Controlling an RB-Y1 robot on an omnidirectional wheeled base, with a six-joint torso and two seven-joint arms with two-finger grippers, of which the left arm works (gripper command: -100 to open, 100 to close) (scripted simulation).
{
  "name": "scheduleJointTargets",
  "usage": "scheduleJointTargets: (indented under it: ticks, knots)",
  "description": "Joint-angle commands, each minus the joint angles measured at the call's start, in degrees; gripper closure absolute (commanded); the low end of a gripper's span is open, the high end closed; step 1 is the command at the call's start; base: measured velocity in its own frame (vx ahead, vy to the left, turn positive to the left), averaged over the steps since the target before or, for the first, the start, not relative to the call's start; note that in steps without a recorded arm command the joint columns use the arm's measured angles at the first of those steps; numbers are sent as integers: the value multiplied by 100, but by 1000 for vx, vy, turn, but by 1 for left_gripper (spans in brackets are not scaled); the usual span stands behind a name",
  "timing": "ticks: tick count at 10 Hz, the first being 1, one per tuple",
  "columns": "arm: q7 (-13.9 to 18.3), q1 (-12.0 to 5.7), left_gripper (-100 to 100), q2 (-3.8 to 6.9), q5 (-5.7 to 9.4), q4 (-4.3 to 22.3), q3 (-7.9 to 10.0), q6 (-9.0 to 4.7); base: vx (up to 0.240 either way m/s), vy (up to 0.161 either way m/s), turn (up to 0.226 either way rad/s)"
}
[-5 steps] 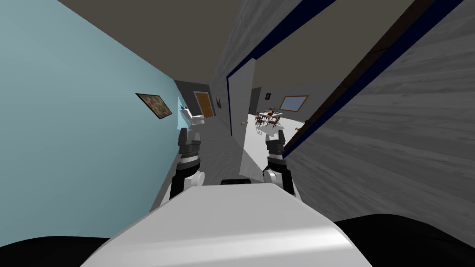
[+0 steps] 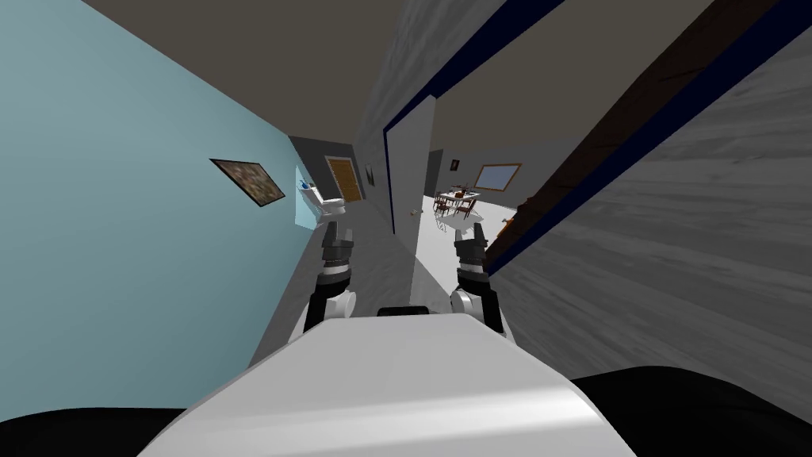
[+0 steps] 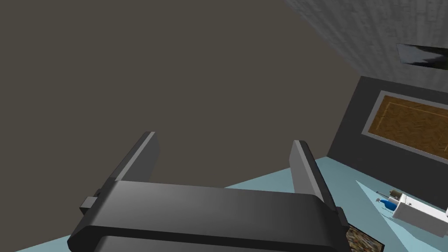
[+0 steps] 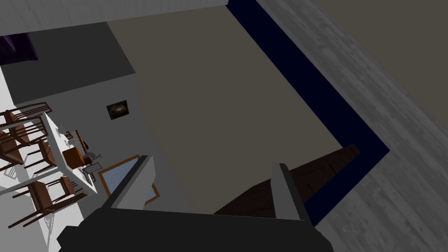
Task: Push the door open
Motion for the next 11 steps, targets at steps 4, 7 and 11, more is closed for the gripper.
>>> scheduleJointTargets:
  ticks: [4, 7, 11]
  knots:
    - [130, -301, -100, 191, 76, 483, -218, 30, 122, 25, -59]
    - [246, -594, -100, 344, 143, 959, -458, 58, 168, 46, -88]
    - [353, -867, -100, 469, 205, 1401, -680, 84, 119, 46, -69]
